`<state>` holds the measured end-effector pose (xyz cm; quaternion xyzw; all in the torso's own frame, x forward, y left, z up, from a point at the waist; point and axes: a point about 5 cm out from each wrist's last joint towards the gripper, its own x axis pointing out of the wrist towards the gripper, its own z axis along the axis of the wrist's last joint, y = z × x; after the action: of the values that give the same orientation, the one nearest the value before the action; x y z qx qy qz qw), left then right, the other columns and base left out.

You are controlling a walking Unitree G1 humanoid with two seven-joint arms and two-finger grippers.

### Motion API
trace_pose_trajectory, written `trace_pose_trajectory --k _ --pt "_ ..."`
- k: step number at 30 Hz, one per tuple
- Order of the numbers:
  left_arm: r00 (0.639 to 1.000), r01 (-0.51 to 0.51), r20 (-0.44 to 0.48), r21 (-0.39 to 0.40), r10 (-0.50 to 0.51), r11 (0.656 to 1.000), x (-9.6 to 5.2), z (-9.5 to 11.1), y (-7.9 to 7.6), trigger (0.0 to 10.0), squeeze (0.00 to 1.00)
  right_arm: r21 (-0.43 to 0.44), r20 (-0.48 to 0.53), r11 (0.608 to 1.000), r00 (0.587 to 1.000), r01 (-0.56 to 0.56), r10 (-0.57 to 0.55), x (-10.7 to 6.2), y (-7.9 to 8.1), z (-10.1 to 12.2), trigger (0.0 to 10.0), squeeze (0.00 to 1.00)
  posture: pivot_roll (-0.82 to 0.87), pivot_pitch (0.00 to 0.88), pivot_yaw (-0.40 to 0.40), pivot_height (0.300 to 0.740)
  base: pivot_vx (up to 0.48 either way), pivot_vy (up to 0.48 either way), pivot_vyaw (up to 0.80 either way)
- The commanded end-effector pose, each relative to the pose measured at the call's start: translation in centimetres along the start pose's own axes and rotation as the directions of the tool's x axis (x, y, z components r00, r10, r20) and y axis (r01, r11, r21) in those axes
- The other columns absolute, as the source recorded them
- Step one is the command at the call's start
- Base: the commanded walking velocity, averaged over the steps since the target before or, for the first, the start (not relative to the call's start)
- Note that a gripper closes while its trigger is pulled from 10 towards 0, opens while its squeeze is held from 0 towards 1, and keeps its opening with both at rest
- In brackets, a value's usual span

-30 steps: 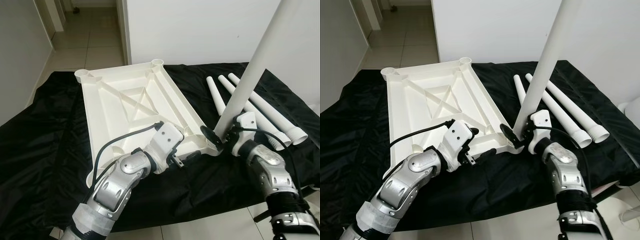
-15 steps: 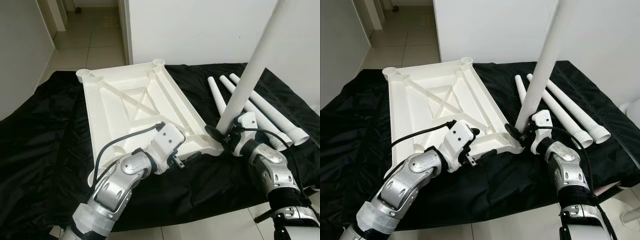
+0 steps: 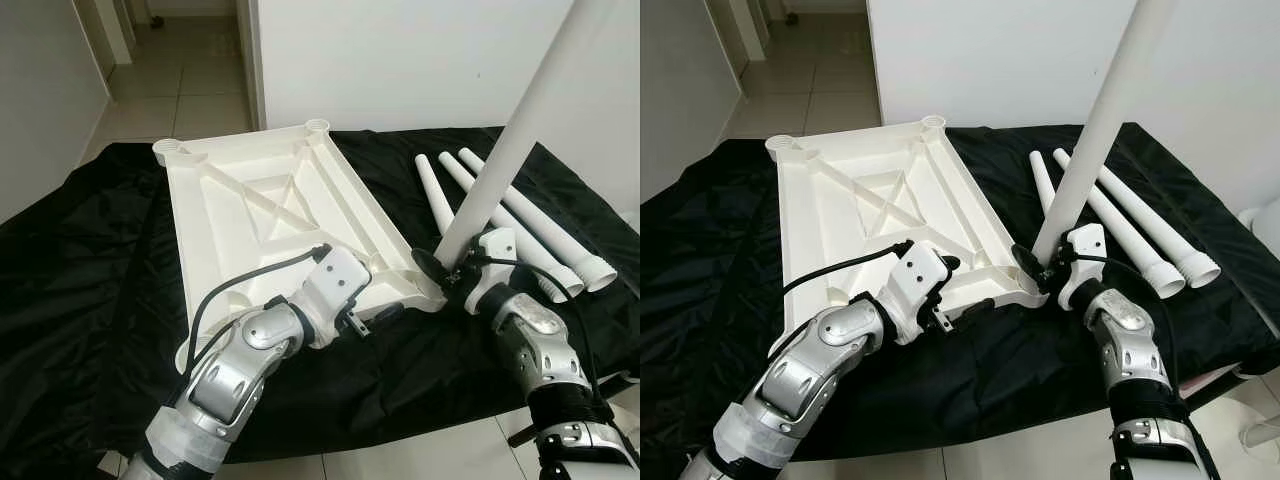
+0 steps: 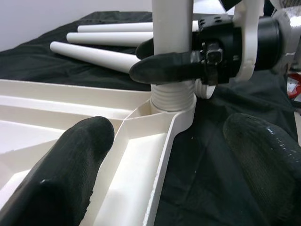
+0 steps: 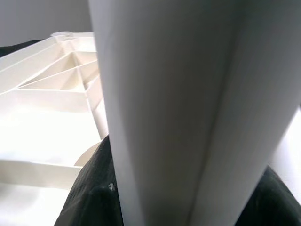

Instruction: Building children table

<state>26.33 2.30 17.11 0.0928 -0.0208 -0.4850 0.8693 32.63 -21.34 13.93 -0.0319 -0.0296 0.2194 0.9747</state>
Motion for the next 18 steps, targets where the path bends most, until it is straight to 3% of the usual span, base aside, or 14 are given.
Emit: trace_pose_trajectory --k 1,2,4,7,10,13,14,15,16,17,18 --pt "1.0 0.002 -0.017 0.008 -0.002 1.0 0.1 -0.5 -0.2 10.0 0.0 0.031 -0.067 0.996 0.994 0.086 -0.084 -0.1 0.4 -1.4 10.0 0.0 -0.05 0.0 -0.007 0.74 0.0 0.0 0.0" --pt "1.0 0.002 -0.017 0.008 -0.002 1.0 0.1 -0.5 -0.2 10.0 0.0 0.031 -0.067 0.996 0.994 0.086 -0.084 -0.1 0.4 -1.4 10.0 0.0 -0.05 0.0 -0.007 0.74 0.0 0.0 0.0" --pt "1.0 -0.004 -0.012 0.004 0.004 1.0 0.1 -0.6 -0.1 10.0 0.0 0.045 -0.061 0.981 0.98 0.19 -0.187 0.0 1.2 -1.4 10.0 0.0 -0.06 0.0 -0.019 0.74 0.0 0.0 0.0" --pt "1.0 -0.007 -0.011 0.002 0.007 1.0 0.1 -0.6 -0.1 10.0 0.0 0.051 -0.056 0.975 0.975 0.218 -0.215 0.1 1.5 -1.4 10.0 0.0 -0.06 0.0 -0.019 0.74 0.0 0.0 0.0" --pt "1.0 -0.022 -0.004 -0.009 0.022 1.0 0.3 -0.6 0.1 10.0 0.0 0.106 -0.06 0.936 0.942 0.336 -0.331 0.1 2.8 -1.4 10.0 0.0 -0.06 0.0 -0.037 0.74 0.0 0.0 0.0" --pt "1.0 -0.025 -0.003 -0.011 0.025 1.0 0.3 -0.6 0.1 10.0 0.0 0.115 -0.062 0.925 0.932 0.362 -0.357 0.1 3.0 -1.4 10.0 0.0 -0.06 0.0 -0.037 0.74 0.0 0.0 0.0" --pt "1.0 -0.031 0.001 -0.014 0.031 0.999 0.4 -0.5 0.2 10.0 0.0 0.127 -0.066 0.896 0.905 0.425 -0.42 0.1 3.5 -1.4 10.0 0.0 -0.07 0.0 -0.045 0.74 0.0 0.0 0.0" --pt "1.0 -0.031 0.001 -0.014 0.031 0.999 0.4 -0.5 0.2 10.0 0.0 0.127 -0.066 0.896 0.905 0.425 -0.42 0.1 3.5 -1.4 10.0 0.0 -0.07 0.0 -0.045 0.74 0.0 0.0 0.0" --pt "0.999 -0.038 0.004 -0.014 0.038 0.999 0.5 -0.5 0.4 10.0 0.0 0.143 -0.072 0.858 0.87 0.493 -0.488 0.1 4.0 -1.4 10.0 0.0 -0.07 0.0 -0.048 0.74 0.0 0.0 0.0" --pt "0.999 -0.038 0.004 -0.014 0.038 0.999 0.5 -0.5 0.4 10.0 0.0 0.143 -0.072 0.858 0.87 0.493 -0.488 0.1 4.0 -1.4 10.0 0.0 -0.07 0.0 -0.048 0.74 0.0 0.0 0.0" --pt "0.999 -0.045 0.007 -0.015 0.046 0.999 0.6 -0.5 0.5 10.0 0.0 0.153 -0.068 0.817 0.831 0.556 -0.553 0.0 4.6 -1.3 10.0 0.0 -0.07 0.0 -0.051 0.74 0.0 0.0 0.0"
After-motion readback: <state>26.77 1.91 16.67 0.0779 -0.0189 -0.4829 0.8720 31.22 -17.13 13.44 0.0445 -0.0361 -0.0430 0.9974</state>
